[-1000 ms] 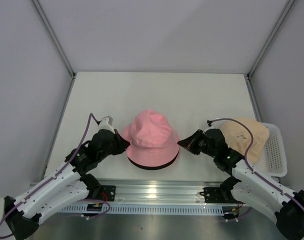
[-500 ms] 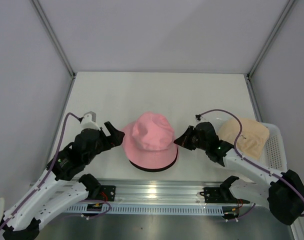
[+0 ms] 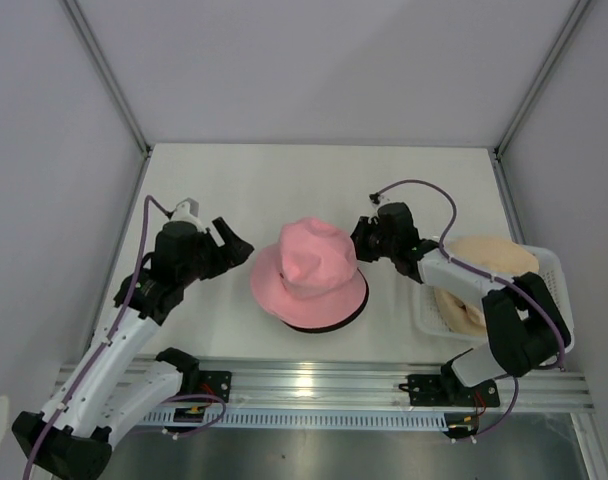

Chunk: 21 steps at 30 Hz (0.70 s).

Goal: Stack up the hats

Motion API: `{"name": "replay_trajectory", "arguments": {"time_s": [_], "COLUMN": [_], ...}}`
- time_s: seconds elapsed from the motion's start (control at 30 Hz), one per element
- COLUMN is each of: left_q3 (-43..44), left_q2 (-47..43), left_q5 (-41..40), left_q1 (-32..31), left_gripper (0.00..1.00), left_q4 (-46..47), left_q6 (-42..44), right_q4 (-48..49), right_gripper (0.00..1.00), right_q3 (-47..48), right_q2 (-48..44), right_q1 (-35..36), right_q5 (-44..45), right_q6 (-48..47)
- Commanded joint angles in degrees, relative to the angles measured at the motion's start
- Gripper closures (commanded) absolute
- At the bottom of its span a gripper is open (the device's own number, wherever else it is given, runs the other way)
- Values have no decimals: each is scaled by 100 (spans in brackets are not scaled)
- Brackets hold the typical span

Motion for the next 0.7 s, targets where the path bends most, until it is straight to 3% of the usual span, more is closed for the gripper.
{"name": "replay_trajectory", "arguments": {"time_s": [0.0, 0.23, 0.47, 0.63, 0.67], "left_q3": [-414, -1082, -1681, -1760, -1777], "left_q2": [-220, -423, -660, -423, -362], "left_q5": [1443, 1963, 2429, 2316, 2202], "left_q1": [51, 51, 42, -98, -185], "left_gripper": [17, 26, 37, 62, 76], "left_q4": [807, 1142, 2074, 2258, 2224], "left_q6": [-372, -1135, -1981, -2086, -2095], "right_q4": [319, 460, 310, 319, 310], "right_gripper": [100, 100, 100, 100, 100], "right_q3": [377, 447, 412, 377, 368], "right_q2": [508, 676, 342, 245, 245], "right_q1": [-12, 5, 14, 23, 49], "right_q5": [-163, -207, 4, 65, 74], "right_q6": [-384, -314, -366, -357, -349]}}
